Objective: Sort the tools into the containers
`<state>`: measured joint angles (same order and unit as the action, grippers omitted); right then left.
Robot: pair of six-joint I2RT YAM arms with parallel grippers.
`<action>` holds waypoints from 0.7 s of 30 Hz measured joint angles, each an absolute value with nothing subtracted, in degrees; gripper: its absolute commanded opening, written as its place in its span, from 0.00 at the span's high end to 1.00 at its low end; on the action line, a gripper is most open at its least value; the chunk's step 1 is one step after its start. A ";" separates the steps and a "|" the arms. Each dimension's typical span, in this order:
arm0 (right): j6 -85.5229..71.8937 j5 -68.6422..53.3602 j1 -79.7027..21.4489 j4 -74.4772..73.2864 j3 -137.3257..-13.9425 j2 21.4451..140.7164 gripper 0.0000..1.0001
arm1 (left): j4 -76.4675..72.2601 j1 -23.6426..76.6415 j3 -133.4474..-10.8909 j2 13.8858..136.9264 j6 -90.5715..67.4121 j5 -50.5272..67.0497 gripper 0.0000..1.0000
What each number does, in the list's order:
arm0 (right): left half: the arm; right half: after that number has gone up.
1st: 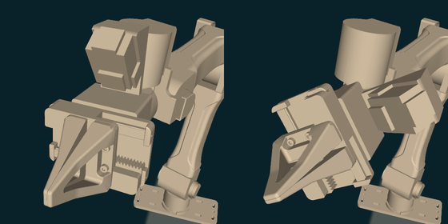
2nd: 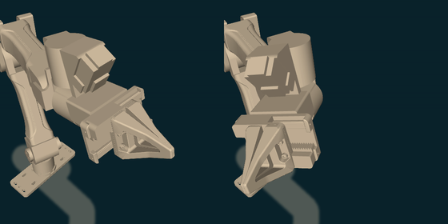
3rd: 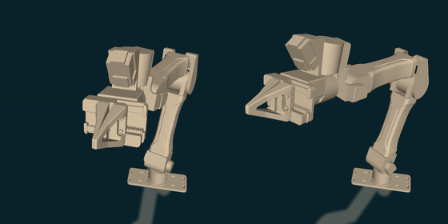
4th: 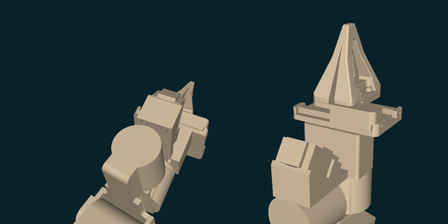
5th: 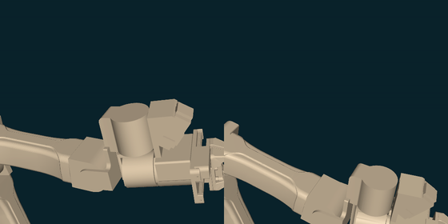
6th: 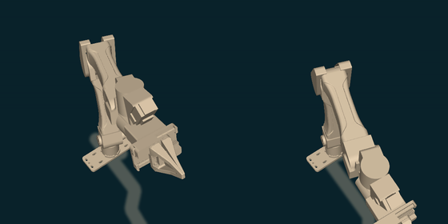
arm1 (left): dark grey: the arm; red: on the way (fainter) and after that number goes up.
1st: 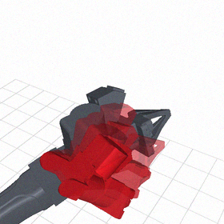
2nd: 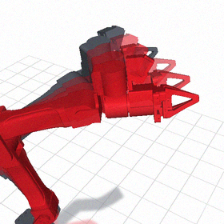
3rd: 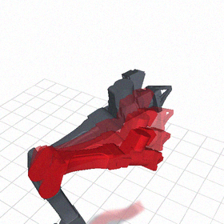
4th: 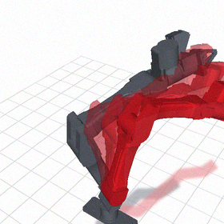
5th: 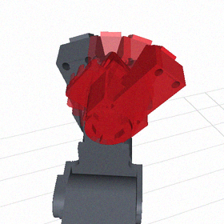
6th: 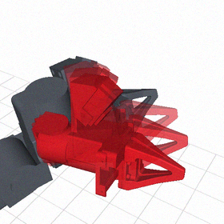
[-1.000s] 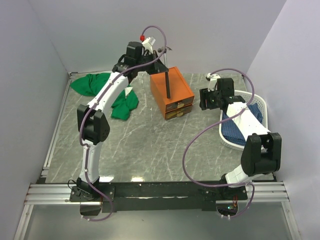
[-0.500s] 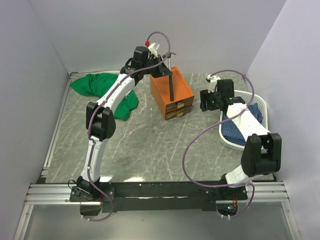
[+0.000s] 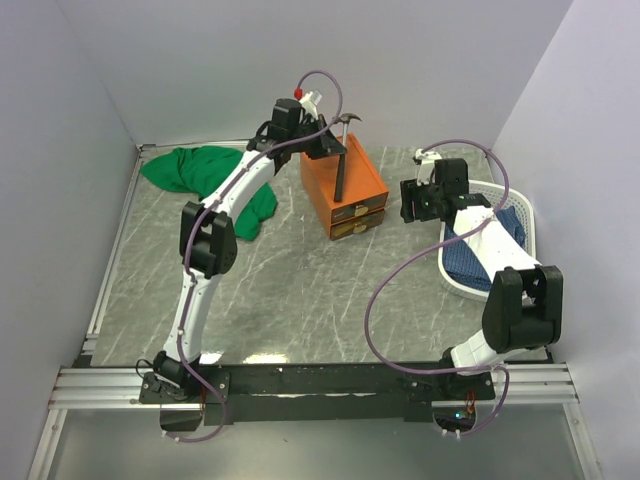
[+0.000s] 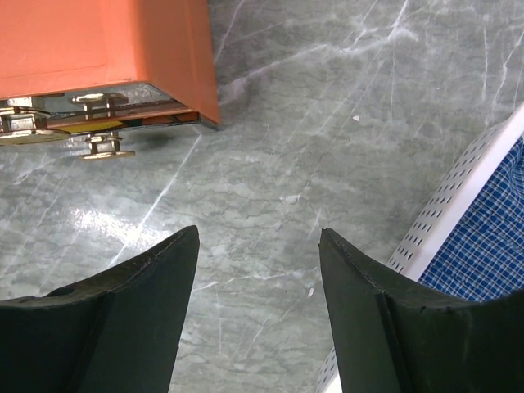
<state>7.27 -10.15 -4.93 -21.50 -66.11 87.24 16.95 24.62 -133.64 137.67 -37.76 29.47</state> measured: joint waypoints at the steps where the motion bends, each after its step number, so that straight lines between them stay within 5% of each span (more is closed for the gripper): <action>1: 7.27 -10.15 -4.93 -21.50 -66.11 87.33 0.32 | 17.02 24.64 -133.64 137.84 -37.78 29.28 0.99; 21: 7.11 -10.11 -4.62 -21.45 -66.74 89.14 0.32 | 17.12 25.06 -133.34 139.96 -41.23 25.54 0.99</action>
